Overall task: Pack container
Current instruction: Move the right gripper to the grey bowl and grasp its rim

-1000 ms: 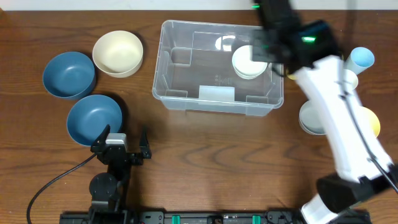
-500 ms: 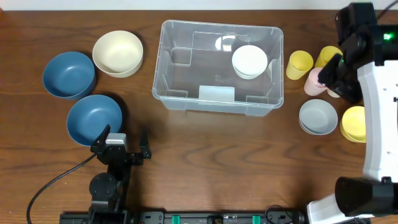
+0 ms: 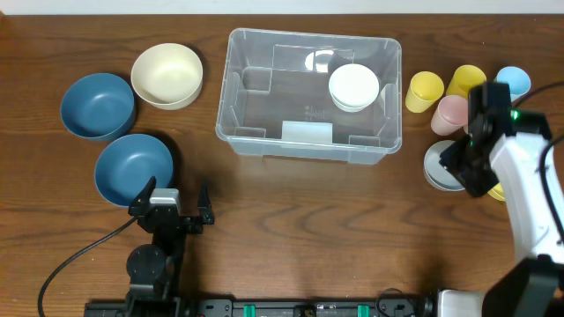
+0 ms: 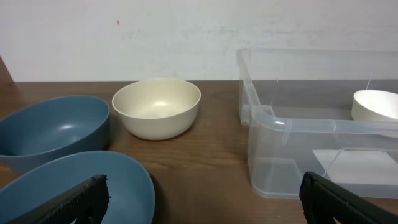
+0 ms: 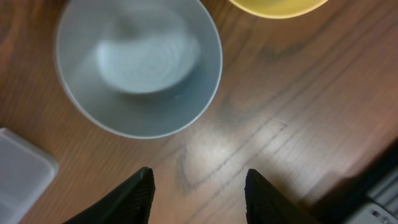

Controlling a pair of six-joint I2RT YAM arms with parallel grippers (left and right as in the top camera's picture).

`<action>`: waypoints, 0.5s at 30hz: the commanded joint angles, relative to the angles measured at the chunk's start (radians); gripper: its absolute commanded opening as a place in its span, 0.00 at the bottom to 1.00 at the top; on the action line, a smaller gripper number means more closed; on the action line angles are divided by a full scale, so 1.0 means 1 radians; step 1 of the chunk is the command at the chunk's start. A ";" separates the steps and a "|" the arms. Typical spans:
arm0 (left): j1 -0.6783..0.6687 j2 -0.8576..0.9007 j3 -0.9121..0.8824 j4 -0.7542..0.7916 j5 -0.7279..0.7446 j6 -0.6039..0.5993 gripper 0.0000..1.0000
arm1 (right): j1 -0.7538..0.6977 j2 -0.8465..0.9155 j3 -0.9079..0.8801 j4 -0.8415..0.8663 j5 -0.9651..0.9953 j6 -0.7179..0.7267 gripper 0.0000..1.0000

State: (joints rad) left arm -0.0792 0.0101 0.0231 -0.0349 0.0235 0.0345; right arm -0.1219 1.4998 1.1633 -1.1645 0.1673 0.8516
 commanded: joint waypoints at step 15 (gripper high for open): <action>0.005 -0.006 -0.019 -0.037 -0.011 0.014 0.98 | -0.063 -0.074 -0.459 0.584 -0.044 -0.088 0.44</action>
State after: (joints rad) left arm -0.0792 0.0101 0.0231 -0.0349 0.0235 0.0345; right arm -0.1764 1.4384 0.7208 -0.6140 0.1230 0.8242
